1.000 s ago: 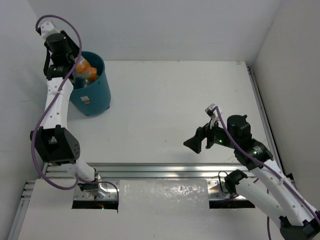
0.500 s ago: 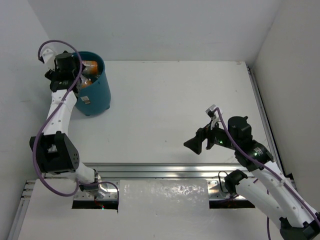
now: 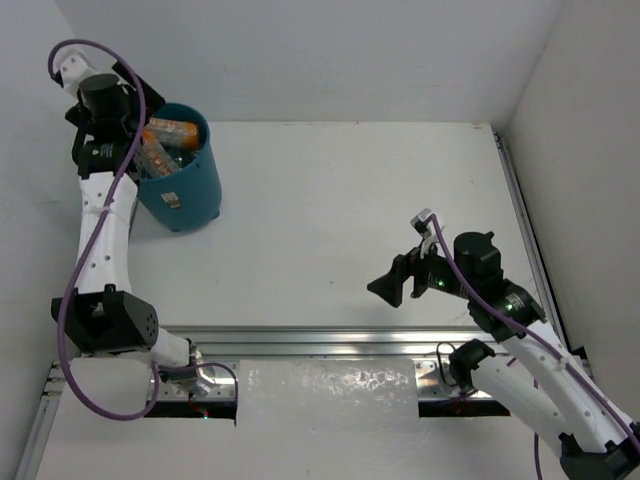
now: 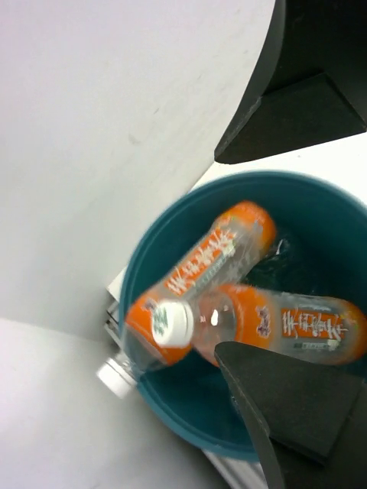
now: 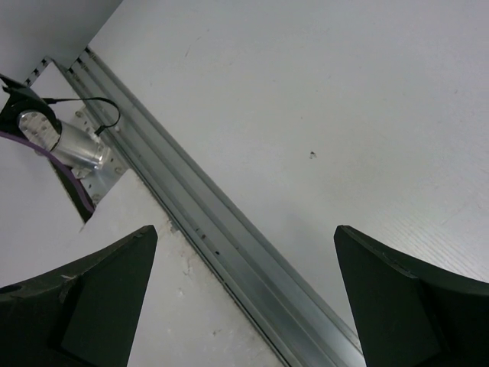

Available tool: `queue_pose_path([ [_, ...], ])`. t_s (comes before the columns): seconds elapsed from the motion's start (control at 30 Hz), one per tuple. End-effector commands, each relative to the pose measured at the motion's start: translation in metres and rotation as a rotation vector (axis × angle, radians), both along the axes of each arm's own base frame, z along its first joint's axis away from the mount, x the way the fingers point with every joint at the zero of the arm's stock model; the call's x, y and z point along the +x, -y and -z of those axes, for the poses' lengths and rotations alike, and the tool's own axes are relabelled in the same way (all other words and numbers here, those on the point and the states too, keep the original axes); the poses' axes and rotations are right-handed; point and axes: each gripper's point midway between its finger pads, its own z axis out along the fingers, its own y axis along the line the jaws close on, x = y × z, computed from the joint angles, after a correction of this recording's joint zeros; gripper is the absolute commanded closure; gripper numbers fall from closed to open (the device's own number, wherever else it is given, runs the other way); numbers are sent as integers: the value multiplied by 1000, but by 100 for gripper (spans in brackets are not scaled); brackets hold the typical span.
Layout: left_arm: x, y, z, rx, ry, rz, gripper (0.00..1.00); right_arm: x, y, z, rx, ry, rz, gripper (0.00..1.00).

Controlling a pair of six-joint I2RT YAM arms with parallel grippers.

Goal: Put the plastic bottles in the bin

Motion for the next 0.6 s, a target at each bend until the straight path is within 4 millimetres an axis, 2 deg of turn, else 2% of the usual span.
queue_pose_path([
  [0.0, -28, 21, -35, 82, -45, 137, 0, 12, 7, -21, -7, 58, 70, 1],
  [0.03, -32, 25, -30, 91, -76, 169, 0, 25, 21, -29, -37, 87, 170, 1],
  [0.1, -51, 40, -7, 97, -168, 254, 0, 31, 41, -29, -96, 72, 284, 1],
  [0.13, -67, 47, 14, 96, -209, 281, 0, 34, 51, -40, -111, 91, 344, 1],
  [0.17, -74, 58, 22, 104, -218, 315, 0, 44, 73, -43, -161, 114, 472, 1],
  [0.23, -92, 70, 40, 119, -221, 299, 0, 45, 97, -52, -212, 127, 581, 1],
  [0.27, -110, 90, 53, 121, -185, 329, 0, 48, 114, -55, -251, 145, 662, 1],
  [0.3, -118, 105, 61, 130, -170, 370, 0, 48, 121, -59, -268, 150, 694, 1],
  [0.33, -128, 112, 67, 115, -154, 378, 0, 44, 128, -58, -300, 140, 710, 1],
  [0.37, -144, 119, 75, 106, -131, 401, 0, 44, 134, -68, -308, 155, 741, 1],
  [0.43, -165, 121, 77, 108, -87, 419, 0, 38, 143, -72, -342, 144, 759, 1],
  [0.5, -180, 114, 80, 134, -87, 394, 0, 36, 152, -72, -365, 146, 799, 1],
  [0.57, -195, 104, 89, 154, -78, 347, 0, 33, 160, -61, -398, 172, 808, 1],
])
